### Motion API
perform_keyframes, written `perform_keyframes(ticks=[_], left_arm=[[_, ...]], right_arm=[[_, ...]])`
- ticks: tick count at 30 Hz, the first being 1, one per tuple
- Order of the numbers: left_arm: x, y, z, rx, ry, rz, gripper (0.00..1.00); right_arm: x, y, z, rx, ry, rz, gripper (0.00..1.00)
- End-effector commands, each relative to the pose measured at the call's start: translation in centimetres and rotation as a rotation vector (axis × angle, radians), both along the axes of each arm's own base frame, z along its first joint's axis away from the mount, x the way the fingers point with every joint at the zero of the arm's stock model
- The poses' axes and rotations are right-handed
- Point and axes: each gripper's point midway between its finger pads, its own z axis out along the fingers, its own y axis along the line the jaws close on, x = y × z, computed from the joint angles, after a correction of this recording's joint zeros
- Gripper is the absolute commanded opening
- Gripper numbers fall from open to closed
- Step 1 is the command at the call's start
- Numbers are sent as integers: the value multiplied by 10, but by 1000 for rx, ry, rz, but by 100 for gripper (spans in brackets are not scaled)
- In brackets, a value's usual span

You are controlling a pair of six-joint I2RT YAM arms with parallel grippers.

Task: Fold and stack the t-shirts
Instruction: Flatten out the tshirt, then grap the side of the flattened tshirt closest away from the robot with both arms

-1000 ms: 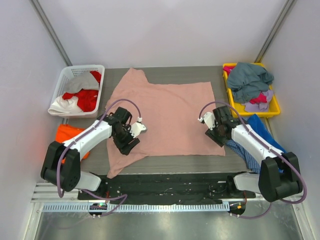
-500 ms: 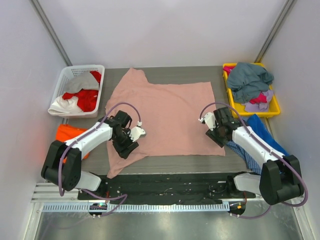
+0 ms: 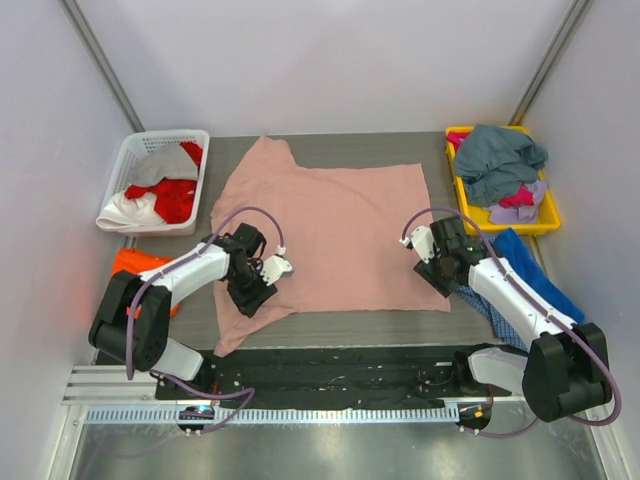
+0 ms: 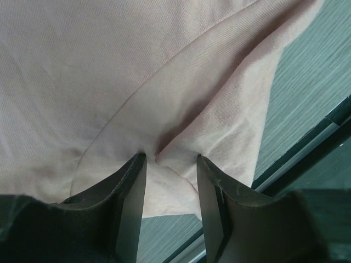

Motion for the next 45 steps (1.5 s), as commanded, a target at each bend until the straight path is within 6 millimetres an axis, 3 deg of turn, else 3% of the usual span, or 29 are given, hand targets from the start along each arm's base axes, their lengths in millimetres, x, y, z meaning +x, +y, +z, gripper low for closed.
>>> perform_keyframes(ticks=[1, 16, 24, 27, 31, 37, 45], left_arm=[[9, -3, -1, -11, -26, -15, 45], [3, -15, 14, -83, -4, -10, 42], [0, -18, 10, -94, 25, -10, 37], [-1, -21, 10, -105, 36, -4, 30], [-2, -20, 9, -96, 37, -9, 13], [-2, -17, 3, -76, 41, 0, 1], [7, -16, 37, -93, -59, 31, 0]], right_arm=[[-3, 0, 4, 2, -19, -4, 58], [-4, 0, -7, 0, 6, -4, 58], [-7, -2, -9, -5, 10, -8, 58], [-9, -3, -11, -9, 15, -10, 58], [-10, -3, -13, -7, 18, -8, 57], [-10, 0, -12, 4, 18, -9, 57], [-9, -2, -12, -2, 4, -12, 57]])
